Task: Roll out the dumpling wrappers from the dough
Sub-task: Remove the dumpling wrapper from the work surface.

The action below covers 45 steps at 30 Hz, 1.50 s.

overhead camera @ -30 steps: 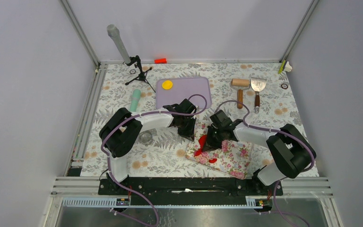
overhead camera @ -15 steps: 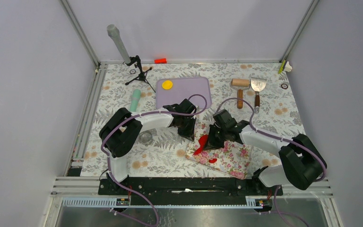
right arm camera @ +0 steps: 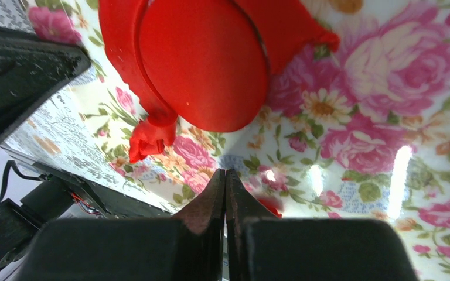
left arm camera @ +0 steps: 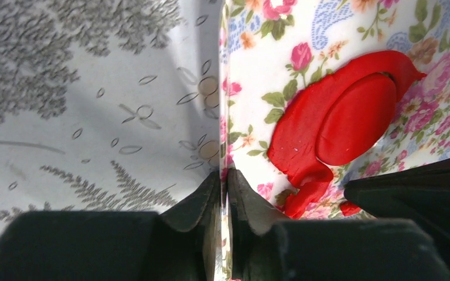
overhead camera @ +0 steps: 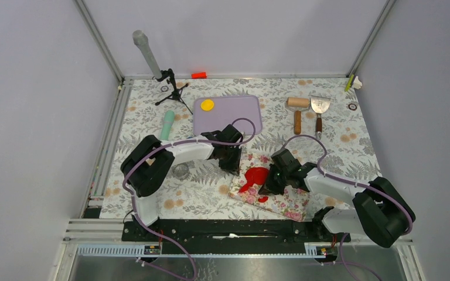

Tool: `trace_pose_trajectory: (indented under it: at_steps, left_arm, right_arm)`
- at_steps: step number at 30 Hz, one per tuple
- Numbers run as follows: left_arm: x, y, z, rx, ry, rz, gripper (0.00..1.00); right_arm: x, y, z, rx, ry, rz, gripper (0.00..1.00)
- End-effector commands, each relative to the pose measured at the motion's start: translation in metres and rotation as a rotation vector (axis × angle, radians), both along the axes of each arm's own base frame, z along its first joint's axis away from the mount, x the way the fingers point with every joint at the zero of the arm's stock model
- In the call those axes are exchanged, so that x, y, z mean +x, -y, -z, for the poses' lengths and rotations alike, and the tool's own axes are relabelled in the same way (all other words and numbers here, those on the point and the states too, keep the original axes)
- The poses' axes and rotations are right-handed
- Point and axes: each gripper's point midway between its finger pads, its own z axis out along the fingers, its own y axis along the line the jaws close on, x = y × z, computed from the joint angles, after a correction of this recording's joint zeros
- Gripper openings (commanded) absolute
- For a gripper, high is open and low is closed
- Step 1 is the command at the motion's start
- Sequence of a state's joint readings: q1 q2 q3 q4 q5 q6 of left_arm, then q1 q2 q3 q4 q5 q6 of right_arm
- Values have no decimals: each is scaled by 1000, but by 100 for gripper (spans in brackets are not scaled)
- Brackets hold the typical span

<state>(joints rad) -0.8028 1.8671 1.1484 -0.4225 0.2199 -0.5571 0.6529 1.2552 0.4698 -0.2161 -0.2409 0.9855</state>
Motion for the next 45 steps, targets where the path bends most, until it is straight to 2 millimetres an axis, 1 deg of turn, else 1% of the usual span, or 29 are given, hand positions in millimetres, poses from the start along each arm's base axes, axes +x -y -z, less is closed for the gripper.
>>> trace_pose_trajectory:
  at_steps: [1, 5, 8, 12, 16, 19, 20, 23, 26, 28, 29, 30, 33, 35, 36, 37, 40, 43, 45]
  left_arm:
    - [-22, -56, 19, 219, -33, -24, 18]
    - [-18, -49, -4, 167, -2, -22, 24]
    - [-16, -48, -15, 155, 15, -15, 25]
    - [-15, -48, -18, 158, 22, -2, 26]
    - [-15, -48, -18, 156, 22, 3, 33]
    - [-16, -47, -19, 149, 22, 5, 42]
    - [-16, -47, -21, 146, 24, 5, 43]
    - [-13, -48, -30, 137, 49, -3, 44]
    - [-9, -50, -45, 130, 89, -13, 45]
    - [-8, -48, -55, 108, 112, -1, 45]
    - [-10, -47, -58, 96, 114, 12, 51]
    - [-13, -44, -61, 80, 107, 32, 53]
    - [-18, -42, -67, 75, 113, 64, 55]
    - [-25, -38, -72, 62, 122, 91, 54]
    - [-31, -31, -75, 42, 122, 129, 51]
    - [-41, -21, -77, 22, 116, 188, 46]
    - [-82, 11, -84, -17, 76, 386, 37]
    - [-108, 37, -87, -37, 87, 503, 32]
    - [-118, 51, -88, -63, 80, 541, 29]
  right_arm:
    - [12, -12, -1, 32, 41, -5, 0]
    - [18, -12, 3, 10, 58, -20, 0]
    - [22, -19, 2, 28, 61, -35, 0]
    - [23, -28, 0, 39, 63, -61, 0]
    - [20, -31, 0, 41, 55, -82, 0]
    - [17, -31, -2, 45, 53, -86, 0]
    - [16, -30, -5, 47, 57, -84, 0]
    - [15, -23, -10, 24, 69, -80, 0]
    - [15, -10, -15, -28, 102, -57, 0]
    - [19, 1, -20, -71, 143, -41, 0]
    - [23, 8, -21, -100, 166, -27, 2]
    - [26, 12, -25, -116, 187, -14, 4]
    - [35, 23, -31, -149, 217, 22, 6]
    - [41, 33, -32, -177, 220, 54, 6]
    - [43, 40, -30, -203, 214, 79, 6]
    - [46, 47, -29, -226, 207, 104, 6]
    - [51, 63, -28, -262, 187, 161, 6]
    - [57, 71, -32, -268, 204, 188, 6]
    - [58, 77, -32, -280, 204, 200, 6]
